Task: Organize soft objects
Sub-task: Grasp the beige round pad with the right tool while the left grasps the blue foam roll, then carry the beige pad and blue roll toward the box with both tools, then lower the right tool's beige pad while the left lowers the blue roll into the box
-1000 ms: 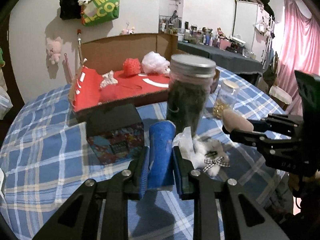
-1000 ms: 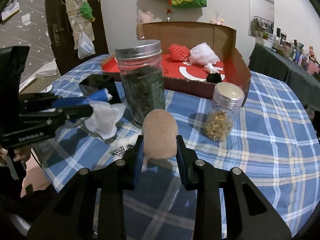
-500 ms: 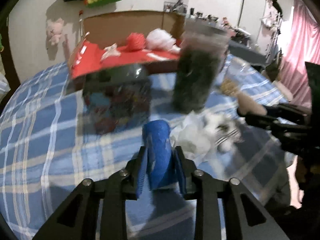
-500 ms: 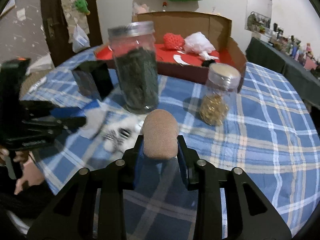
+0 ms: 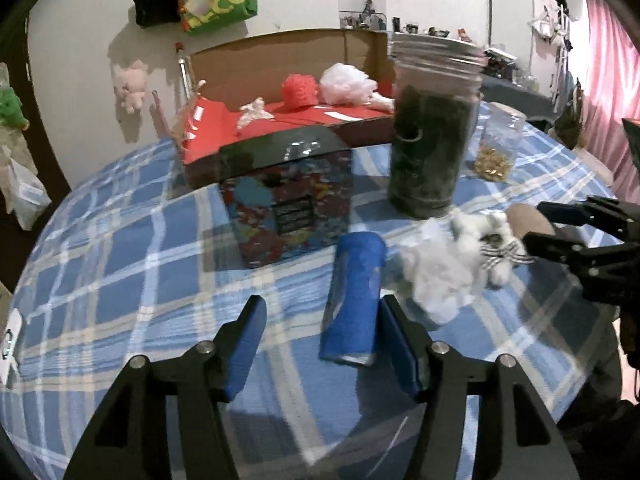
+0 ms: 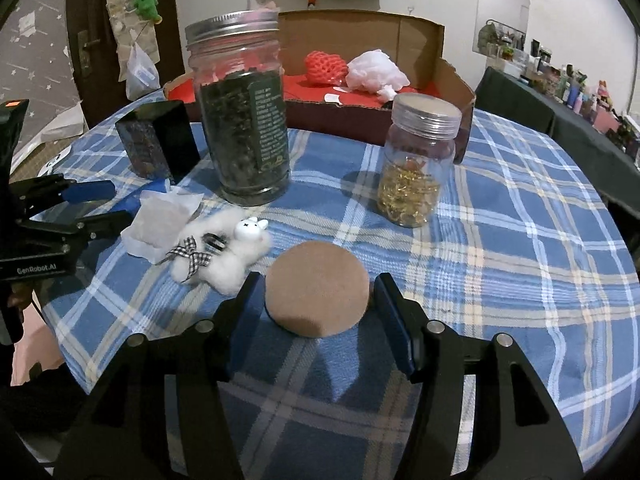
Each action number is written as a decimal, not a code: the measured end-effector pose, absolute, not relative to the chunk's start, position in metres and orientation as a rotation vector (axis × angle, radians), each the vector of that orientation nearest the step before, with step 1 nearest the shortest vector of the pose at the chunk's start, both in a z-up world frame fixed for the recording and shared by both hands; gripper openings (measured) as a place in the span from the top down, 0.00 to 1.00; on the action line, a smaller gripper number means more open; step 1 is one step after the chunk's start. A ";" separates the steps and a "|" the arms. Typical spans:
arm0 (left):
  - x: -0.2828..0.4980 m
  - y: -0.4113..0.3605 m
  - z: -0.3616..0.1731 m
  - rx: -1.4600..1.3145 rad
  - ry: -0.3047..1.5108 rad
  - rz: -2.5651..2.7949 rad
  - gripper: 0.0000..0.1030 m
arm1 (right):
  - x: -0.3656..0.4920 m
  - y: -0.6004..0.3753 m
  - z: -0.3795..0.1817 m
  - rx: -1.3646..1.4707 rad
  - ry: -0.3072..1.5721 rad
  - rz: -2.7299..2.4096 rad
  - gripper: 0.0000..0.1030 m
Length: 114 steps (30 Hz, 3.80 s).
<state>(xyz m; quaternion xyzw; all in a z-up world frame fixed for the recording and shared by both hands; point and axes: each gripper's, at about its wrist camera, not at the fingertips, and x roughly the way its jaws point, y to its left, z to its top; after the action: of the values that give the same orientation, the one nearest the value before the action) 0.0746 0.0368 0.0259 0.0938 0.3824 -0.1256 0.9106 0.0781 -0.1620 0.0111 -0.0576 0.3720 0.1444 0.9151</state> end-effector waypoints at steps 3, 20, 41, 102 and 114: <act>0.076 0.041 0.028 0.179 0.786 -0.261 0.40 | 0.078 -0.162 0.011 -0.111 0.756 0.301 0.46; 0.069 0.017 0.057 0.136 0.717 -0.335 0.77 | 0.066 -0.155 0.039 -0.053 0.650 0.423 0.74; 0.070 -0.008 0.058 0.093 0.724 -0.456 0.77 | 0.074 -0.144 0.037 -0.039 0.679 0.460 0.74; 0.177 0.109 0.061 0.283 0.782 -0.410 0.77 | 0.190 -0.263 0.053 -0.128 0.786 0.433 0.74; 0.190 0.100 0.077 0.308 0.745 -0.496 0.81 | 0.197 -0.261 0.064 -0.140 0.771 0.520 0.74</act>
<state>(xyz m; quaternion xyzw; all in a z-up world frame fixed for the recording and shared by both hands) 0.1901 0.0996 0.0775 0.1485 0.3587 -0.2390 0.8901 0.1975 -0.2608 0.0636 -0.0676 0.3713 0.2503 0.8916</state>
